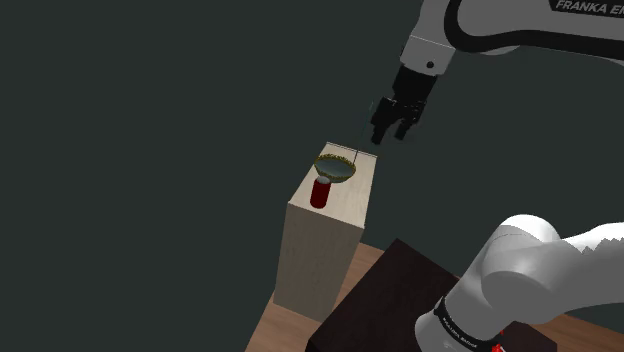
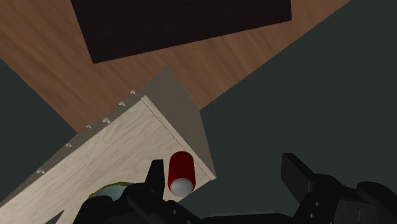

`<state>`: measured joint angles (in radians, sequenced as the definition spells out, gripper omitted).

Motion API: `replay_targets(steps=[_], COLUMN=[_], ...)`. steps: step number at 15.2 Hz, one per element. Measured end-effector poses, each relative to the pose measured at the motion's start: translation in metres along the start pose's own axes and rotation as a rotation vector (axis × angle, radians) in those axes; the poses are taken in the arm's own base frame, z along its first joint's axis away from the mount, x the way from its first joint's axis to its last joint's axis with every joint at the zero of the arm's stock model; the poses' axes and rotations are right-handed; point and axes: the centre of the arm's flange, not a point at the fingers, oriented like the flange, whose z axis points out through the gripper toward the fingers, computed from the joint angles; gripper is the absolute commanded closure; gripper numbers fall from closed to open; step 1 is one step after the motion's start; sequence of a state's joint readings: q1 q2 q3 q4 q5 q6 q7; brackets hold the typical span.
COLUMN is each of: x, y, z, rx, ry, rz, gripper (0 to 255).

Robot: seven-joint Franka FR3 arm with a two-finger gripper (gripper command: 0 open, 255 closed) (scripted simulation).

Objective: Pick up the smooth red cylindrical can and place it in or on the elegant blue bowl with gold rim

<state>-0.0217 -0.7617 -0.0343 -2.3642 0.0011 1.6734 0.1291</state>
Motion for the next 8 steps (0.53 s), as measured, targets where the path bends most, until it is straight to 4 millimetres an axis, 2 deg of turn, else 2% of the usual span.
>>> replay_targets(steps=[1,3,8], x=[0.0,0.01,0.049], y=[0.0,0.004,0.014], z=[0.0,0.013,0.064], rx=[0.0,0.0,0.0], ry=[0.0,-0.004,-0.019], rz=[0.0,-0.006,-0.028], gripper=[0,0,0])
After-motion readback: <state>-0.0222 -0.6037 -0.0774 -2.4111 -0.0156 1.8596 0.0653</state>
